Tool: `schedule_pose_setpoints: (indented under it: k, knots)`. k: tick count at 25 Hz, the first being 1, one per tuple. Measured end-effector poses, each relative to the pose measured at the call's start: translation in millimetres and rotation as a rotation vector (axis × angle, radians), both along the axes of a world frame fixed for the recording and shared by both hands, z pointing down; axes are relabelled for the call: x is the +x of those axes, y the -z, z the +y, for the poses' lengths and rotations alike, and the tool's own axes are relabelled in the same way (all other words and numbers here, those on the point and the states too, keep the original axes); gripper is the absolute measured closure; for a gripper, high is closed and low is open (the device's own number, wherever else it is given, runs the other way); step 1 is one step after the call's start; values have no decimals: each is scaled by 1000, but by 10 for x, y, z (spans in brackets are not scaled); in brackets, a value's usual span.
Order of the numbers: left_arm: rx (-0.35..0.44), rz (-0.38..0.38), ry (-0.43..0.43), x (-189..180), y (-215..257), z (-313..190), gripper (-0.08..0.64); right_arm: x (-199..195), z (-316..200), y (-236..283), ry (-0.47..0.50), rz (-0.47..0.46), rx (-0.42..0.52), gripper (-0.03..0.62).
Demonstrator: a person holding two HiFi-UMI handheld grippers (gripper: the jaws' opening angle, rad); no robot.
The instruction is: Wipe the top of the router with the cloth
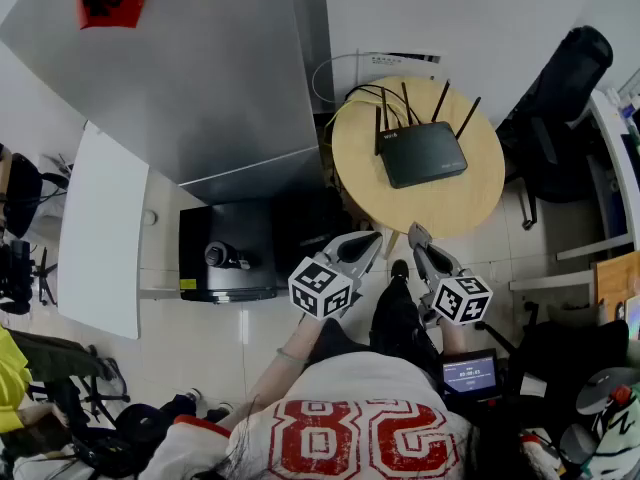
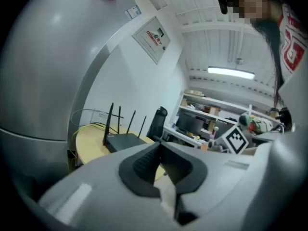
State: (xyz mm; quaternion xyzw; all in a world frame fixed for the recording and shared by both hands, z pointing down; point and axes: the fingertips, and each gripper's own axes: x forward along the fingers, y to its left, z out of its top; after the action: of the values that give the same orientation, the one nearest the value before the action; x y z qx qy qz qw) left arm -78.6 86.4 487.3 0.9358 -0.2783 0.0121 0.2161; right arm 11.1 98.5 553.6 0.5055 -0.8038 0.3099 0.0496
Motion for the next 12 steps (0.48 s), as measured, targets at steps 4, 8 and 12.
schedule_pose_setpoints:
  k: [4, 8, 12]
  knots:
    - [-14, 24, 81, 373, 49, -530, 558, 451, -513, 110, 54, 28, 17, 554]
    - [-13, 48, 167, 801, 132, -962, 558, 917, -1045, 136, 118, 36, 15, 554]
    - [-42, 27, 184, 1210, 81, -1080, 558, 1102, -1474, 52, 193, 20, -12, 554]
